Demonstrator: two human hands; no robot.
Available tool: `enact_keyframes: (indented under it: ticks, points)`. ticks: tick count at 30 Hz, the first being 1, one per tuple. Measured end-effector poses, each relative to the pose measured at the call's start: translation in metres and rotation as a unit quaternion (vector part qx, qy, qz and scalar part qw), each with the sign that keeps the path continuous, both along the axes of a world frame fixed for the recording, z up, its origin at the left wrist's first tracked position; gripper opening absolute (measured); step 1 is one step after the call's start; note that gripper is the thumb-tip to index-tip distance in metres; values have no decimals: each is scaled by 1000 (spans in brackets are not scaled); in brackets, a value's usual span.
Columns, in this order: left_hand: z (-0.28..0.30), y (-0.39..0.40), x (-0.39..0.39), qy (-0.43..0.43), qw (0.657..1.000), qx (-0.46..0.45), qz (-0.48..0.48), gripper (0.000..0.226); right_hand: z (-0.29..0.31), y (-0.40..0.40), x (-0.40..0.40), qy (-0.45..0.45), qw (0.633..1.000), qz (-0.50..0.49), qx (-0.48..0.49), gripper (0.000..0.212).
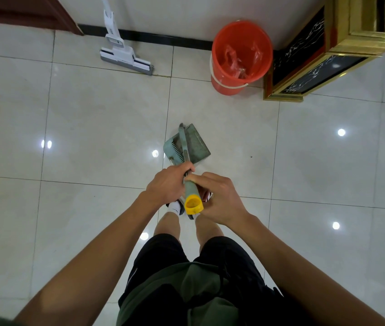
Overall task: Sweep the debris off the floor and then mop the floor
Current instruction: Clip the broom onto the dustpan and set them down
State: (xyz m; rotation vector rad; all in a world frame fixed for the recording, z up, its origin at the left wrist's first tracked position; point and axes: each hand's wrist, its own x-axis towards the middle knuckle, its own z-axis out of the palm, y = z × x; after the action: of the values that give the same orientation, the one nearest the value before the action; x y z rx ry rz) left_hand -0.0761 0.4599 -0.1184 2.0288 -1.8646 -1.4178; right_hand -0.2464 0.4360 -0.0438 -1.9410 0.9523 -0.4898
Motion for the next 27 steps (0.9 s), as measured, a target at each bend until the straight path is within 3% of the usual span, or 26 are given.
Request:
enact_keyframes:
  ticks: [3, 7, 13, 18, 23, 27]
  points:
    - [6, 0, 1, -5, 1000, 6, 11, 30, -4, 2, 1, 7, 1000, -11, 2, 39]
    - [17, -1, 5, -2, 1000, -11, 26, 52, 0, -2, 3, 13, 1000, -19, -17, 42]
    - [45, -15, 11, -36, 997, -15, 62, 36, 21, -22, 22, 22, 993, -39, -105, 33]
    - [67, -36, 28, -69, 994, 3, 90, 28, 39, -44, 46, 7, 991, -37, -127, 52]
    - [79, -54, 48, -67, 994, -13, 85, 33, 37, -60, 63, 18, 987, -20, -161, 28]
    - [78, -78, 66, -64, 996, -51, 46, 39, 34, -79, 70, 15, 984, -22, -175, 29]
